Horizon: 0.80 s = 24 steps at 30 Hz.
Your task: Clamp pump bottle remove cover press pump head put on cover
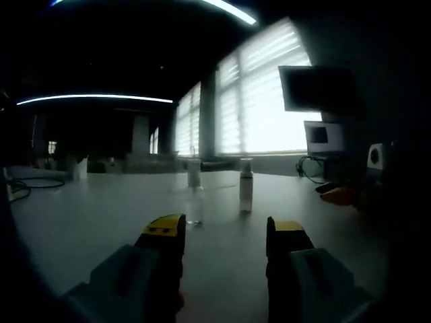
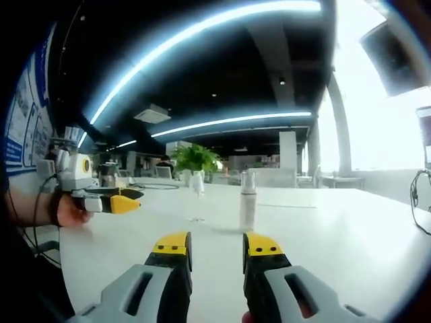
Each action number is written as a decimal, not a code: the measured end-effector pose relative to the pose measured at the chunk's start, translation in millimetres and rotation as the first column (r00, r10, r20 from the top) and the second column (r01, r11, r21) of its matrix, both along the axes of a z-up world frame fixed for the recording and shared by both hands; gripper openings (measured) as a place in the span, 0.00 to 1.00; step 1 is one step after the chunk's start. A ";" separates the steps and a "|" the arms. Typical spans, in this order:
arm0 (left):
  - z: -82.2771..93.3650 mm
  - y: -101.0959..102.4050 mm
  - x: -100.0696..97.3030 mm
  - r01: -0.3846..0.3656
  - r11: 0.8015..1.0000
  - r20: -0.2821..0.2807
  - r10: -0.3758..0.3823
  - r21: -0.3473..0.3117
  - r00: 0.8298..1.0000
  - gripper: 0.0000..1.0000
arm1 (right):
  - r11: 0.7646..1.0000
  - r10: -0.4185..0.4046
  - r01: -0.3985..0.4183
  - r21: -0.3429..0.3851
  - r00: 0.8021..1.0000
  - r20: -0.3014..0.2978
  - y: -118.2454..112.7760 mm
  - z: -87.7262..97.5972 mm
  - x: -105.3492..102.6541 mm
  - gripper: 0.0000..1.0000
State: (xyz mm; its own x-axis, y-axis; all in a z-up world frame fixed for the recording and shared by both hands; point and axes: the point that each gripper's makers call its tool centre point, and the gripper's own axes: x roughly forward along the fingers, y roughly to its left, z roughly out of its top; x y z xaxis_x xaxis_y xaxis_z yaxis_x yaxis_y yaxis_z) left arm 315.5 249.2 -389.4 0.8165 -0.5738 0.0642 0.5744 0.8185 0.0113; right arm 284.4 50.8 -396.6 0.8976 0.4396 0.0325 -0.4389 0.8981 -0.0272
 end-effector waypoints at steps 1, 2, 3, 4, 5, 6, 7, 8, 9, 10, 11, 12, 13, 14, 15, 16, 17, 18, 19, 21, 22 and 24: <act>2.1 -1.5 -4.5 0.003 1.000 0.002 -0.003 -0.002 1.000 0.39 | 1.000 0.000 0.000 -0.003 1.000 -0.001 0.1 -0.3 0.2 0.26; 3.4 -1.3 -6.9 0.005 1.000 0.005 -0.005 -0.005 1.000 0.39 | 1.000 0.001 -0.001 -0.004 1.000 0.000 0.5 -0.3 0.0 0.26; 3.8 -0.3 -8.1 0.009 1.000 0.007 -0.009 -0.011 1.000 0.39 | 1.000 0.003 -0.003 -0.006 1.000 0.001 1.0 -0.4 -0.2 0.26; 4.2 0.1 -9.7 0.013 1.000 0.009 -0.012 -0.016 1.000 0.40 | 1.000 0.003 -0.003 -0.009 1.000 0.001 1.0 -0.7 -0.1 0.26; 4.8 -0.2 -12.2 0.017 1.000 0.010 -0.017 -0.020 1.000 0.40 | 1.000 0.003 -0.003 -0.011 1.000 0.001 1.1 -0.9 0.1 0.26; 5.0 -0.4 -13.4 0.022 0.999 0.006 -0.021 -0.027 1.000 0.40 | 1.000 0.005 -0.005 -0.012 1.000 -0.001 0.6 -1.6 0.8 0.27; 4.1 0.1 -14.4 0.026 0.999 0.001 -0.026 -0.034 1.000 0.41 | 1.000 0.006 -0.006 -0.013 1.000 -0.002 0.4 -2.2 1.3 0.27; 3.7 0.0 -15.8 0.029 0.999 -0.001 -0.029 -0.036 1.000 0.41 | 1.000 0.008 -0.008 -0.014 1.000 -0.004 0.8 -2.4 1.2 0.27; 3.2 0.1 -16.8 0.031 0.999 -0.002 -0.031 -0.036 1.000 0.41 | 1.000 0.010 -0.010 -0.012 1.000 -0.005 1.1 -2.5 1.1 0.28; 2.8 -0.4 -17.9 0.033 0.999 -0.001 -0.033 -0.033 0.999 0.41 | 1.000 0.013 -0.013 -0.010 1.000 -0.006 1.4 -2.3 1.1 0.28; 2.2 -0.9 -18.3 0.034 0.999 0.000 -0.034 -0.029 0.999 0.41 | 1.000 0.017 -0.017 -0.010 1.000 -0.010 1.6 -2.9 1.2 0.29; 2.6 -1.5 -18.7 0.037 0.999 0.003 -0.037 -0.029 0.999 0.41 | 1.000 0.019 -0.020 -0.008 1.000 -0.014 2.4 -3.2 0.9 0.29; 2.5 -1.1 -17.9 0.036 0.999 0.005 -0.036 -0.027 0.999 0.41 | 1.000 0.022 -0.022 -0.007 1.000 -0.016 3.2 -2.8 0.8 0.30; 1.9 -0.7 -17.2 0.035 0.999 0.002 -0.035 -0.028 0.999 0.41 | 0.999 0.039 -0.039 -0.006 0.999 -0.025 4.5 -4.2 0.9 0.30; 3.0 -1.5 -17.7 0.034 0.999 -0.001 -0.034 -0.036 0.999 0.41 | 0.999 0.038 -0.038 -0.006 0.999 -0.025 3.8 -4.2 1.4 0.31; 4.0 -0.7 -17.6 0.031 0.998 -0.004 -0.031 -0.046 0.999 0.41 | 0.999 0.032 -0.032 -0.002 0.999 -0.020 1.6 -3.4 2.2 0.31; 3.1 1.9 -15.8 0.030 0.998 -0.005 -0.030 -0.050 1.000 0.41 | 1.000 0.022 -0.022 -0.012 1.000 -0.011 -0.7 -2.5 3.5 0.31; 3.3 2.2 -15.7 0.030 0.998 -0.005 -0.030 -0.052 1.000 0.41 | 0.997 0.006 -0.005 -0.082 1.000 0.008 -5.3 -3.4 6.2 0.31; 2.9 2.4 -15.3 0.031 0.998 -0.004 -0.031 -0.052 1.000 0.41 | 0.996 0.004 -0.004 -0.084 1.000 0.006 -6.3 -4.6 7.4 0.31; 3.3 0.6 -16.4 0.032 0.998 -0.001 -0.032 -0.046 0.999 0.41 | 0.999 0.004 -0.005 -0.037 1.000 -0.013 -10.7 -6.3 9.0 0.31; 3.6 -0.7 -17.1 0.034 0.998 -0.002 -0.035 -0.046 0.999 0.40 | 0.999 0.005 -0.006 -0.036 1.000 -0.009 -12.0 -5.0 8.6 0.31; 2.8 0.4 -15.9 0.030 0.999 -0.002 -0.030 -0.041 1.000 0.40 | 0.999 0.012 -0.012 -0.035 1.000 -0.011 -9.0 -5.8 8.7 0.31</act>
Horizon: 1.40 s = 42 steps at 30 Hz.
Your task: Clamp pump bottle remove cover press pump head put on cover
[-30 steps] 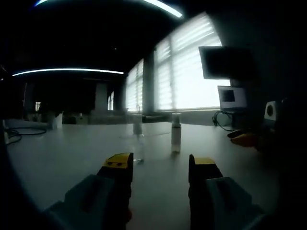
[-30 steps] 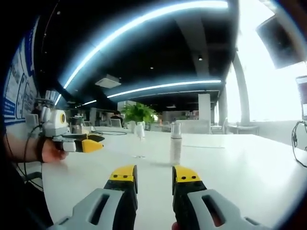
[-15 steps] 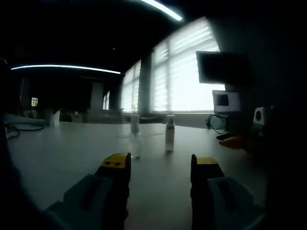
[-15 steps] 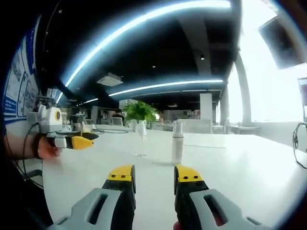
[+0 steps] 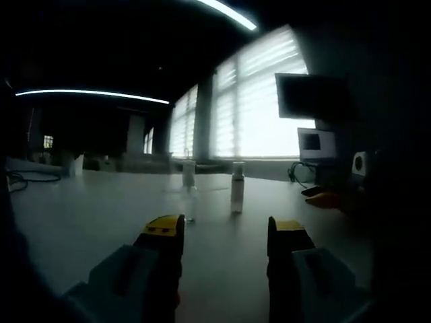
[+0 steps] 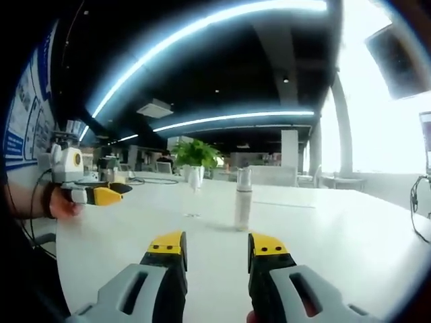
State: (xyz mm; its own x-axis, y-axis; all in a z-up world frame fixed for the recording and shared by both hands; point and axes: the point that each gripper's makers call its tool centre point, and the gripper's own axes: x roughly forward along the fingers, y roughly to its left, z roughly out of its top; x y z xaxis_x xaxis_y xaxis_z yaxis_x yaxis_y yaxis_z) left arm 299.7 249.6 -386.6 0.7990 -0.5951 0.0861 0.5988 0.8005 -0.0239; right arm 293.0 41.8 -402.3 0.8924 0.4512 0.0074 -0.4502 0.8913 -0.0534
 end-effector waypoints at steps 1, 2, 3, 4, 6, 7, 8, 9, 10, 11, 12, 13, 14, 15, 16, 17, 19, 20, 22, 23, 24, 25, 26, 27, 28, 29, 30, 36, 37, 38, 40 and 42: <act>-0.8 0.7 1.0 -0.001 1.000 0.000 0.001 0.001 1.000 0.40 | 1.000 0.000 0.000 -0.020 1.000 0.000 1.3 -1.9 0.5 0.31; -0.8 1.0 1.4 -0.002 1.000 0.002 0.002 0.000 1.000 0.40 | 1.000 0.002 -0.002 -0.029 1.000 0.003 3.5 -2.7 -0.2 0.31; -0.6 1.2 1.6 -0.004 1.000 0.003 0.004 0.001 1.000 0.40 | 0.999 0.003 -0.003 -0.038 1.000 0.008 4.6 -2.8 -1.0 0.31; -0.3 1.5 1.7 -0.005 1.000 0.003 0.005 0.000 1.000 0.40 | 0.999 0.003 -0.003 -0.044 1.000 0.010 4.3 -3.2 -1.1 0.30; 1.2 0.2 0.2 -0.006 1.000 0.003 0.007 -0.006 1.000 0.40 | 0.999 0.003 -0.003 -0.050 1.000 0.012 3.2 -3.5 -0.9 0.30; 0.9 1.7 0.8 -0.006 1.000 0.003 0.006 -0.008 1.000 0.40 | 0.999 0.002 -0.001 -0.046 1.000 0.014 2.4 -3.0 -0.7 0.30; 0.9 1.7 0.6 -0.004 1.000 0.002 0.004 -0.010 1.000 0.40 | 0.999 0.000 0.001 -0.036 1.000 0.013 0.4 -2.2 -0.2 0.30; 1.0 1.0 0.1 -0.002 1.000 0.002 0.002 -0.010 1.000 0.40 | 1.000 -0.004 0.004 -0.021 1.000 0.012 -1.9 -1.2 0.3 0.30; 1.0 0.7 -0.2 -0.001 1.000 0.002 0.001 -0.009 1.000 0.40 | 1.000 -0.007 0.007 -0.011 1.000 0.012 -1.9 -0.3 -1.3 0.29; 0.5 1.4 0.5 -0.001 1.000 0.003 0.001 -0.008 1.000 0.40 | 1.000 -0.008 0.008 -0.007 1.000 0.012 -2.6 0.0 -1.7 0.29; 0.2 1.6 0.7 -0.001 1.000 0.004 0.001 -0.006 1.000 0.40 | 1.000 -0.011 0.011 -0.001 1.000 0.012 -3.7 0.6 -2.0 0.29; 0.4 1.1 0.4 0.000 1.000 0.005 0.000 -0.005 1.000 0.40 | 1.000 -0.014 0.014 0.003 1.000 0.014 -4.3 1.1 -2.4 0.29; 0.4 0.9 0.3 -0.001 1.000 0.006 0.001 -0.004 1.000 0.40 | 1.000 -0.016 0.016 0.004 1.000 0.016 -3.5 1.9 -3.3 0.29; 0.1 1.5 0.6 -0.001 1.000 0.005 0.001 -0.002 1.000 0.40 | 1.000 -0.016 0.016 0.004 1.000 0.017 -3.2 2.0 -3.6 0.29; 0.0 1.4 0.5 0.001 1.000 0.004 -0.001 -0.002 1.000 0.40 | 1.000 -0.016 0.016 0.000 1.000 0.018 -3.2 1.9 -3.2 0.29; 0.6 0.1 -0.5 0.002 1.000 0.004 -0.002 -0.002 1.000 0.40 | 1.000 -0.013 0.013 -0.003 1.000 0.020 -2.6 1.9 -3.4 0.29; 1.5 -2.0 -2.3 0.011 1.000 0.009 -0.011 -0.001 1.000 0.39 | 1.000 -0.006 0.006 -0.002 1.000 0.025 -0.7 3.1 -4.7 0.29; 1.6 -2.7 -2.7 0.012 1.000 0.011 -0.012 0.003 1.000 0.39 | 1.000 -0.007 0.007 -0.006 1.000 0.026 -1.5 3.0 -4.2 0.29; 1.3 -1.7 -1.8 0.010 1.000 0.012 -0.010 0.003 1.000 0.39 | 1.000 -0.005 0.005 -0.002 1.000 0.028 -1.3 3.6 -4.1 0.29; 1.0 -0.9 -1.1 0.008 1.000 0.011 -0.008 0.000 1.000 0.39 | 1.000 -0.004 0.004 -0.001 1.000 0.027 -1.3 3.6 -4.0 0.29; 1.0 -0.4 -0.7 0.006 1.000 0.009 -0.006 -0.001 1.000 0.39 | 1.000 -0.004 0.004 0.000 1.000 0.027 -0.7 3.8 -4.3 0.29; 1.3 -1.0 -1.2 0.006 1.000 0.008 -0.006 -0.003 1.000 0.39 | 1.000 -0.004 0.004 0.000 1.000 0.026 -0.6 3.8 -4.2 0.29; 1.3 -1.3 -1.4 0.007 1.000 0.007 -0.007 -0.004 1.000 0.39 | 1.000 -0.003 0.003 0.001 1.000 0.025 -1.0 3.6 -3.8 0.29; 0.7 -0.6 -0.9 0.007 1.000 0.006 -0.007 -0.003 1.000 0.39 | 1.000 -0.003 0.003 0.001 1.000 0.024 -1.0 3.4 -3.6 0.29; 0.3 -0.2 -0.5 0.006 1.000 0.004 -0.006 -0.004 1.000 0.39 | 1.000 -0.003 0.003 0.001 1.000 0.024 -1.2 3.3 -3.4 0.29; -0.3 -0.1 0.1 0.007 1.000 0.000 -0.007 -0.001 1.000 0.39 | 1.000 -0.003 0.003 0.001 1.000 0.024 -1.2 3.4 -3.4 0.29; -0.6 -0.2 0.5 0.007 1.000 -0.002 -0.007 -0.001 1.000 0.39 | 1.000 -0.003 0.003 0.000 1.000 0.024 -1.1 3.4 -3.4 0.29; -1.8 -5.7 1.6 0.015 1.000 -0.013 -0.014 0.020 1.000 0.39 | 1.000 -0.005 0.005 -0.004 1.000 0.026 -1.6 3.2 -3.0 0.29; -2.2 -7.7 1.8 0.021 0.999 -0.018 -0.020 0.027 1.000 0.39 | 1.000 -0.005 0.005 -0.004 1.000 0.026 -1.7 3.1 -2.8 0.29; -2.3 -9.5 2.2 0.025 0.999 -0.023 -0.024 0.031 0.999 0.39 | 1.000 -0.006 0.006 -0.005 1.000 0.025 -1.9 2.9 -2.9 0.29; -0.6 -13.2 2.7 0.034 0.999 -0.026 -0.033 0.037 0.999 0.39 | 1.000 -0.005 0.006 -0.005 1.000 0.025 -1.8 3.0 -2.9 0.29; 2.6 -16.7 4.6 0.047 0.998 -0.022 -0.047 0.036 0.999 0.39 | 1.000 -0.005 0.005 -0.004 1.000 0.025 -1.6 2.9 -2.8 0.29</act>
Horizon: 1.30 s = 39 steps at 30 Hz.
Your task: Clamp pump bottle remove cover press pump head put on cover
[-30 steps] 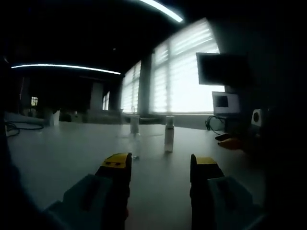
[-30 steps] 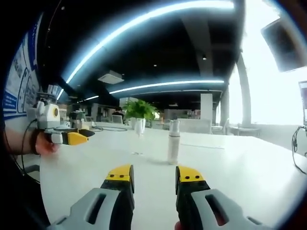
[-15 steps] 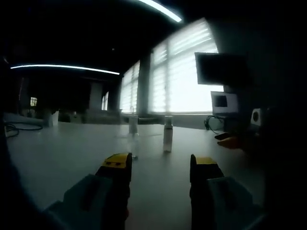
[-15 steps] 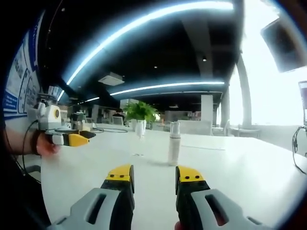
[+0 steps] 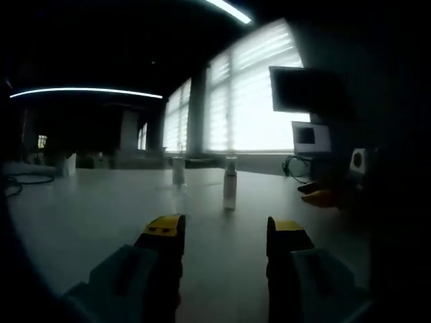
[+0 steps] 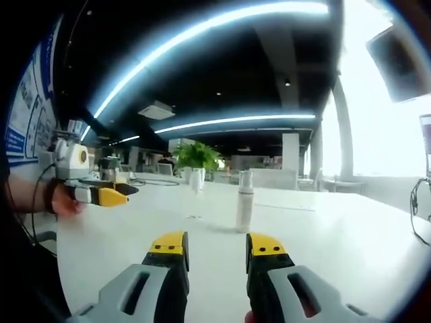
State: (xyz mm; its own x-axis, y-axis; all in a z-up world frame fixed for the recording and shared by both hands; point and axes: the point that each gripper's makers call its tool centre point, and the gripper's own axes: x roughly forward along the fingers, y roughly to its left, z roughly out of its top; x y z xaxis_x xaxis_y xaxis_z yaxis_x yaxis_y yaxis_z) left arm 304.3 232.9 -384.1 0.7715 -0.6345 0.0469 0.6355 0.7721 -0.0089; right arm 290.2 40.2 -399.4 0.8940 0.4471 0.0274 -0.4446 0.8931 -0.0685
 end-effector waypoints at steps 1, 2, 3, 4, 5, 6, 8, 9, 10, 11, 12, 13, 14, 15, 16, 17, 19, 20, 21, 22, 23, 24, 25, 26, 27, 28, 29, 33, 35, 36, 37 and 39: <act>4.3 -2.6 1.4 0.007 1.000 0.015 -0.007 0.010 1.000 0.39 | 1.000 0.000 0.000 0.000 1.000 -0.001 0.0 -0.1 0.1 0.29; 8.6 -4.5 3.7 0.012 1.000 0.022 -0.012 0.008 1.000 0.39 | 1.000 -0.001 0.001 0.000 1.000 0.000 -0.3 -0.1 0.5 0.29; 12.7 -7.3 5.9 0.020 1.000 0.028 -0.020 0.005 0.999 0.39 | 1.000 -0.002 0.002 0.001 1.000 -0.001 -0.4 -0.1 0.7 0.29; 16.1 -10.2 8.2 0.029 1.000 0.033 -0.029 0.004 0.999 0.39 | 1.000 -0.002 0.002 0.001 1.000 -0.001 -0.6 -0.2 0.7 0.29; 19.5 -12.5 12.3 0.032 0.999 0.035 -0.032 0.001 0.999 0.39 | 1.000 -0.002 0.002 0.002 1.000 -0.001 -0.7 -0.1 0.6 0.29; 21.6 -14.9 14.9 0.037 0.999 0.033 -0.037 -0.005 0.999 0.39 | 1.000 -0.004 0.004 0.002 1.000 -0.001 -1.1 -0.2 0.8 0.29; 24.2 -20.4 19.4 0.049 0.999 0.025 -0.048 -0.023 0.999 0.39 | 1.000 -0.006 0.006 0.003 1.000 -0.001 -1.5 -0.2 0.9 0.29; 24.8 -22.8 20.7 0.053 0.998 0.023 -0.052 -0.025 0.998 0.39 | 1.000 -0.005 0.005 0.004 1.000 -0.001 -1.5 -0.1 0.9 0.29; 26.0 -26.3 22.6 0.057 0.998 0.023 -0.056 -0.026 0.998 0.39 | 1.000 -0.005 0.005 0.004 1.000 -0.002 -1.6 -0.2 1.0 0.29; 27.4 -30.2 23.8 0.061 0.998 0.024 -0.060 -0.026 0.998 0.39 | 1.000 -0.005 0.005 0.002 1.000 -0.002 -1.5 -0.3 0.9 0.29; 28.7 -34.0 25.7 0.070 0.997 0.022 -0.069 -0.026 0.997 0.39 | 1.000 -0.006 0.006 0.002 1.000 -0.002 -1.5 -0.3 0.8 0.29; 30.3 -36.5 29.2 0.076 0.997 0.020 -0.075 -0.029 0.997 0.39 | 1.000 -0.006 0.006 0.002 1.000 -0.001 -1.5 -0.1 0.7 0.29; 32.8 -39.8 32.8 0.084 0.996 0.016 -0.084 -0.035 0.996 0.39 | 1.000 -0.007 0.007 0.003 1.000 0.000 -1.8 0.0 0.7 0.29; 33.9 -41.0 35.0 0.088 0.996 0.015 -0.088 -0.034 0.996 0.39 | 1.000 -0.008 0.008 0.003 1.000 0.000 -1.9 0.1 0.7 0.29; 36.5 -43.6 38.2 0.095 0.995 0.016 -0.095 -0.033 0.995 0.39 | 1.000 -0.010 0.010 0.003 1.000 0.002 -2.5 0.3 1.0 0.29; 39.1 -45.9 39.5 0.096 0.995 0.022 -0.096 -0.034 0.995 0.39 | 1.000 -0.011 0.011 0.004 1.000 0.001 -2.6 0.4 1.0 0.29; 42.7 -49.0 43.6 0.099 0.994 0.032 -0.098 -0.037 0.995 0.39 | 1.000 -0.011 0.011 0.005 1.000 0.001 -3.2 0.1 1.3 0.29; 43.8 -51.0 46.1 0.100 0.994 0.039 -0.099 -0.040 0.994 0.39 | 1.000 -0.012 0.012 0.005 1.000 0.000 -3.3 0.0 1.5 0.29; 43.4 -51.2 51.2 0.097 0.995 0.050 -0.095 -0.037 0.994 0.39 | 1.000 -0.011 0.011 0.006 1.000 0.000 -3.2 0.0 1.5 0.29; 43.0 -52.5 54.6 0.095 0.995 0.051 -0.093 -0.040 0.994 0.38 | 1.000 -0.011 0.011 0.006 1.000 -0.001 -3.3 -0.1 1.6 0.29; 42.7 -55.8 56.3 0.095 0.994 0.051 -0.093 -0.047 0.994 0.38 | 1.000 -0.011 0.011 0.007 1.000 -0.002 -3.4 -0.1 1.7 0.29; 41.9 -58.7 58.7 0.097 0.994 0.049 -0.095 -0.049 0.994 0.38 | 1.000 -0.010 0.010 0.008 1.000 -0.002 -3.3 -0.1 1.6 0.29; 41.5 -61.6 60.4 0.095 0.994 0.047 -0.092 -0.051 0.995 0.38 | 1.000 -0.010 0.010 0.009 1.000 -0.002 -3.2 0.1 1.6 0.29; 41.2 -65.3 63.4 0.096 0.994 0.046 -0.094 -0.050 0.995 0.38 | 1.000 -0.011 0.011 0.009 1.000 -0.003 -3.4 0.0 1.7 0.29; 40.7 -66.9 67.4 0.097 0.994 0.045 -0.094 -0.048 0.995 0.38 | 1.000 -0.013 0.013 0.008 1.000 -0.002 -3.6 0.0 1.9 0.29; 40.6 -69.2 70.2 0.097 0.994 0.043 -0.095 -0.046 0.995 0.38 | 1.000 -0.016 0.016 0.009 1.000 -0.002 -3.7 0.2 1.9 0.29; 40.6 -71.9 72.5 0.099 0.994 0.041 -0.097 -0.042 0.994 0.38 | 1.000 -0.016 0.016 0.008 1.000 -0.003 -3.5 0.0 2.0 0.29; 40.3 -80.0 81.8 0.103 0.994 0.035 -0.102 -0.029 0.994 0.38 | 1.000 -0.015 0.015 0.010 1.000 -0.005 -3.3 0.1 1.7 0.29; 42.5 -83.0 86.6 0.094 0.996 0.064 -0.094 0.003 0.994 0.36 | 1.000 -0.013 0.013 0.011 1.000 -0.004 -3.3 0.2 1.6 0.29; 43.0 -85.3 88.7 0.097 0.995 0.062 -0.097 0.003 0.993 0.36 | 1.000 -0.012 0.012 0.012 1.000 -0.004 -3.0 0.2 1.5 0.29; 43.0 -88.8 89.9 0.102 0.995 0.059 -0.103 0.007 0.993 0.36 | 1.000 -0.011 0.011 0.011 1.000 -0.004 -2.8 0.2 1.4 0.29; 42.6 -93.2 94.9 0.113 0.994 0.048 -0.112 -0.004 0.993 0.36 | 1.000 -0.011 0.011 0.012 1.000 -0.002 -2.8 0.5 1.4 0.29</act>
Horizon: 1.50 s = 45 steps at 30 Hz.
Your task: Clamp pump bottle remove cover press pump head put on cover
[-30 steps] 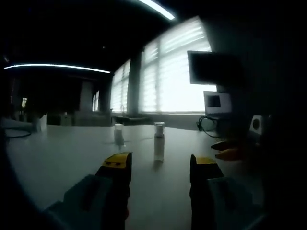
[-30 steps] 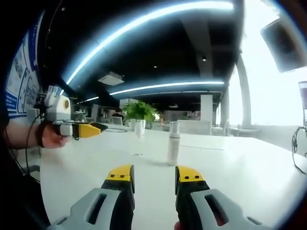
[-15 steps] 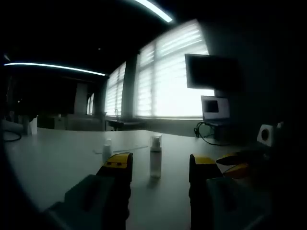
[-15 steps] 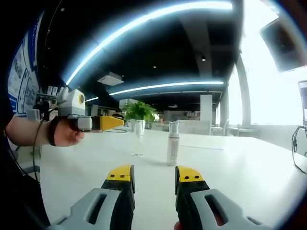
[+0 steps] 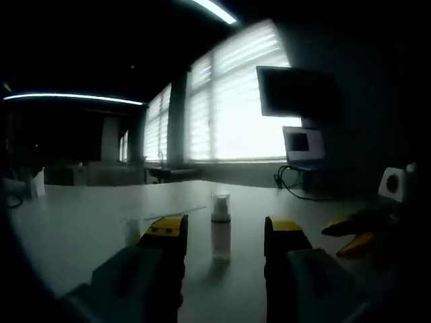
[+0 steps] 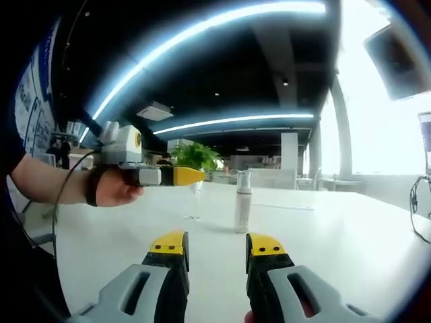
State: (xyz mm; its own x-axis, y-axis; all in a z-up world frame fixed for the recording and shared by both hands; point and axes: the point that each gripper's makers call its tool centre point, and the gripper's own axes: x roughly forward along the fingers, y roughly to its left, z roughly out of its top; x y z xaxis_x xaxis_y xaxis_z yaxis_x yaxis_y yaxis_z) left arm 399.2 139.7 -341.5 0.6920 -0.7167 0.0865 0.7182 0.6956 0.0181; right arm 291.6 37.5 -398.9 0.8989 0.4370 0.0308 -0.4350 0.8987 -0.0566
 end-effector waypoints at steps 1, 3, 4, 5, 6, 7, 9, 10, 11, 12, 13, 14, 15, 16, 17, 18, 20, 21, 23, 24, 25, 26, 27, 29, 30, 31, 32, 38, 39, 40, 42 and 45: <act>-1.0 -1.9 1.9 0.002 1.000 -0.004 -0.002 -0.003 1.000 0.36 | 1.000 -0.001 0.001 0.001 1.000 0.001 -0.2 0.2 -0.1 0.29; -5.9 -6.3 4.7 0.004 1.000 -0.010 -0.004 0.007 1.000 0.36 | 1.000 -0.002 0.002 0.001 1.000 0.001 -0.5 0.4 0.1 0.29; -8.3 -8.5 4.3 0.000 1.000 0.000 0.000 0.026 1.000 0.36 | 1.000 -0.002 0.002 0.003 1.000 0.001 -0.5 0.5 0.2 0.29; -10.3 -10.1 5.4 -0.001 1.000 0.000 0.001 0.029 1.000 0.36 | 1.000 -0.002 0.002 0.003 1.000 0.001 -0.5 0.5 0.1 0.29; -11.7 -10.2 8.5 0.002 1.000 -0.005 -0.002 0.029 1.000 0.36 | 1.000 -0.002 0.002 0.002 1.000 0.001 -0.4 0.4 0.1 0.29; -12.2 -11.9 9.9 0.004 1.000 -0.006 -0.004 0.027 1.000 0.36 | 1.000 -0.002 0.002 0.002 1.000 0.001 -0.4 0.5 0.2 0.29; -12.1 -15.4 12.9 0.004 1.000 -0.005 -0.004 0.027 1.000 0.36 | 1.000 -0.001 0.001 0.003 1.000 0.001 -0.3 0.5 0.2 0.29; -11.4 -17.0 18.7 0.003 1.000 -0.007 -0.003 0.017 1.000 0.36 | 1.000 -0.001 0.001 0.003 1.000 0.001 -0.3 0.5 0.2 0.29; -12.1 -19.8 21.2 0.005 1.000 -0.013 -0.005 0.015 1.000 0.36 | 1.000 -0.002 0.002 0.004 1.000 0.001 -0.4 0.5 0.3 0.29; -13.5 -22.5 22.8 0.007 1.000 -0.017 -0.007 0.015 1.000 0.37 | 1.000 -0.001 0.001 0.005 1.000 0.000 -0.3 0.6 0.4 0.29; -15.4 -25.1 23.6 0.009 1.000 -0.020 -0.009 0.013 1.000 0.37 | 1.000 -0.001 0.001 0.006 1.000 0.001 -0.2 0.8 0.4 0.29; -17.8 -29.4 22.0 0.017 1.000 -0.028 -0.016 0.014 0.999 0.37 | 1.000 -0.002 0.002 0.007 1.000 0.001 -0.1 1.0 0.5 0.29; -20.0 -33.0 22.0 0.023 1.000 -0.032 -0.023 0.019 0.999 0.37 | 1.000 -0.001 0.001 0.011 1.000 0.002 -0.2 1.4 0.6 0.29; -21.6 -35.4 22.5 0.023 0.999 -0.027 -0.023 0.027 0.999 0.37 | 1.000 0.000 0.000 0.014 1.000 0.002 -0.2 1.7 0.6 0.29; -22.2 -37.1 23.9 0.023 0.999 -0.025 -0.022 0.029 0.999 0.37 | 1.000 0.000 0.000 0.017 1.000 0.003 -0.3 2.2 0.3 0.29; -23.2 -38.2 28.5 0.021 0.999 -0.024 -0.020 0.032 1.000 0.37 | 1.000 0.000 0.000 0.018 1.000 0.003 -0.4 2.4 0.4 0.29; -25.1 -40.8 34.5 0.020 0.999 -0.024 -0.019 0.040 1.000 0.37 | 1.000 -0.002 0.002 0.019 1.000 0.003 -0.6 2.3 1.0 0.29; -26.9 -42.2 37.1 0.018 0.999 -0.028 -0.017 0.045 0.999 0.37 | 1.000 -0.001 0.001 0.019 1.000 0.003 -0.6 2.3 0.8 0.29; -29.0 -44.8 39.3 0.015 0.999 -0.029 -0.014 0.051 0.999 0.37 | 1.000 -0.001 0.001 0.020 1.000 0.004 -0.8 2.6 0.7 0.29; -29.7 -45.7 41.5 0.014 0.999 -0.030 -0.013 0.048 0.999 0.37 | 1.000 0.000 0.000 0.022 1.000 0.004 -0.9 2.7 0.7 0.29; -30.8 -46.9 43.6 0.015 0.999 -0.031 -0.014 0.047 0.999 0.37 | 1.000 0.000 0.000 0.023 1.000 0.004 -1.0 2.8 0.5 0.29; -32.4 -48.0 46.2 0.013 0.999 -0.034 -0.012 0.047 0.999 0.37 | 1.000 0.000 -0.001 0.024 1.000 0.004 -1.1 2.8 0.4 0.29; -34.1 -48.7 48.5 0.011 0.999 -0.036 -0.009 0.049 0.999 0.37 | 1.000 0.002 -0.002 0.026 1.000 0.005 -1.4 3.1 0.6 0.29; -37.7 -49.5 53.0 0.009 0.999 -0.047 -0.007 0.046 0.999 0.37 | 1.000 0.002 -0.002 0.027 1.000 0.005 -1.6 3.1 0.5 0.29; -38.5 -50.5 53.9 0.009 0.999 -0.049 -0.006 0.046 0.999 0.36 | 1.000 0.003 -0.003 0.026 1.000 0.004 -1.5 3.0 0.3 0.29; -39.4 -51.5 55.2 0.009 0.999 -0.052 -0.007 0.045 0.999 0.36 | 1.000 0.004 -0.004 0.024 1.000 0.004 -1.4 2.7 0.2 0.29; -40.6 -52.4 58.0 0.011 0.999 -0.054 -0.008 0.045 0.998 0.36 | 1.000 0.005 -0.005 0.022 1.000 0.004 -1.2 2.5 0.2 0.29; -41.7 -63.6 61.4 0.025 0.998 -0.042 -0.023 0.053 0.999 0.35 | 1.000 0.002 -0.002 0.022 1.000 0.004 -1.7 2.8 -0.7 0.29; -41.8 -64.7 62.6 0.028 0.998 -0.041 -0.025 0.053 0.999 0.35 | 1.000 0.001 -0.001 0.023 1.000 0.004 -2.0 2.9 -0.9 0.29; -41.9 -65.7 63.1 0.026 0.999 -0.045 -0.024 0.047 0.999 0.35 | 1.000 0.001 -0.001 0.025 1.000 0.005 -2.0 3.4 -1.2 0.29; -43.7 -65.4 64.8 0.025 0.999 -0.044 -0.023 0.045 0.999 0.34 | 1.000 0.001 -0.001 0.029 1.000 0.006 -2.1 4.1 -1.5 0.29; -45.4 -64.2 68.0 0.024 0.999 -0.044 -0.022 0.045 0.999 0.32 | 0.999 0.004 -0.004 0.032 1.000 0.004 -2.1 3.9 -0.9 0.28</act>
